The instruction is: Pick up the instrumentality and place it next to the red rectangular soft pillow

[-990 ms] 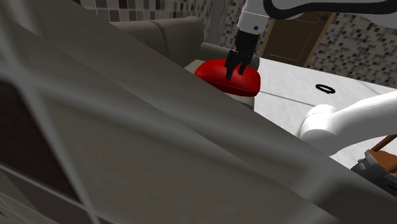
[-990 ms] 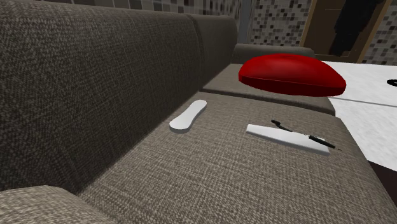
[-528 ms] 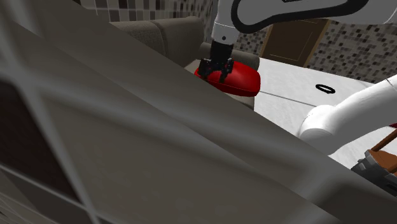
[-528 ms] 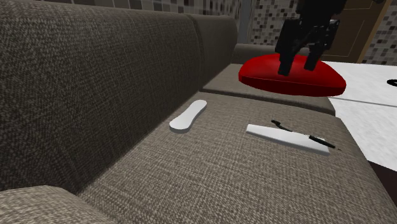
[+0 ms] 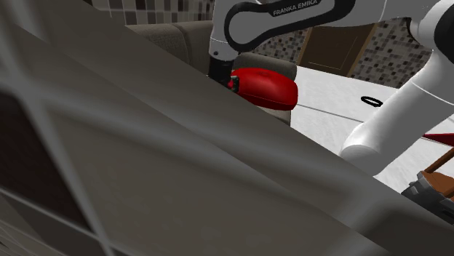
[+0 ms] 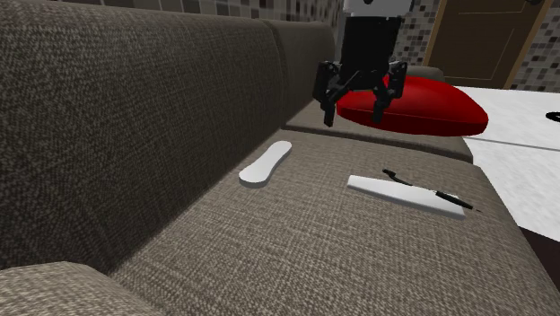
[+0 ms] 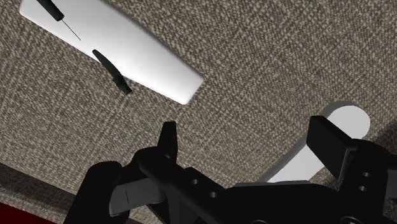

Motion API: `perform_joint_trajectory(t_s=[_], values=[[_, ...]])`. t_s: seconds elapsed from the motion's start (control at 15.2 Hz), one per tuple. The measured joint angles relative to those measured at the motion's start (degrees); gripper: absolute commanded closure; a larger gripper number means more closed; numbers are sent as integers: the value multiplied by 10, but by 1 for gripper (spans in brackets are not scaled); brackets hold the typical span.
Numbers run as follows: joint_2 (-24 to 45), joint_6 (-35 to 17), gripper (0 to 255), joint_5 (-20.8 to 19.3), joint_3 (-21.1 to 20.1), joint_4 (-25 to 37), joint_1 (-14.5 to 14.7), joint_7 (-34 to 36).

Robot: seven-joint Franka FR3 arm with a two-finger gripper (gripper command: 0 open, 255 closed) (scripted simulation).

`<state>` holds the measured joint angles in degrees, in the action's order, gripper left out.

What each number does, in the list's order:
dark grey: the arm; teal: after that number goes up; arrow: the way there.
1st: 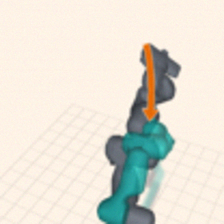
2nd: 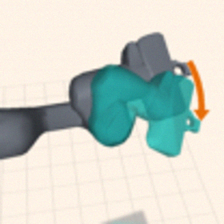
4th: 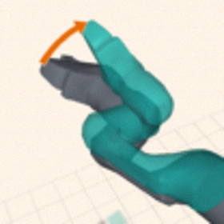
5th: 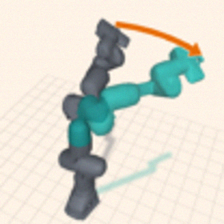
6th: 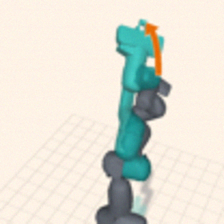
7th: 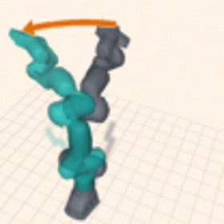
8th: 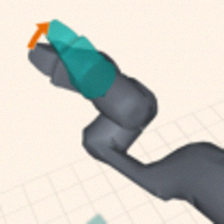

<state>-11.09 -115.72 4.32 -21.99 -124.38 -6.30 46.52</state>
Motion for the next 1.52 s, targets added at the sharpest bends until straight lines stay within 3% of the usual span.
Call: perform_joint_trajectory(t_s=[0.46, 0.99, 1.25, 1.52], values=[[170, -33, 0, -69, -21, 123, -3, 186], [366, -18, 0, -135, 13, 320, 39, 360], [379, 18, 0, -143, 18, 349, 50, 386], [377, 9, 0, -147, 18, 340, 50, 389]])
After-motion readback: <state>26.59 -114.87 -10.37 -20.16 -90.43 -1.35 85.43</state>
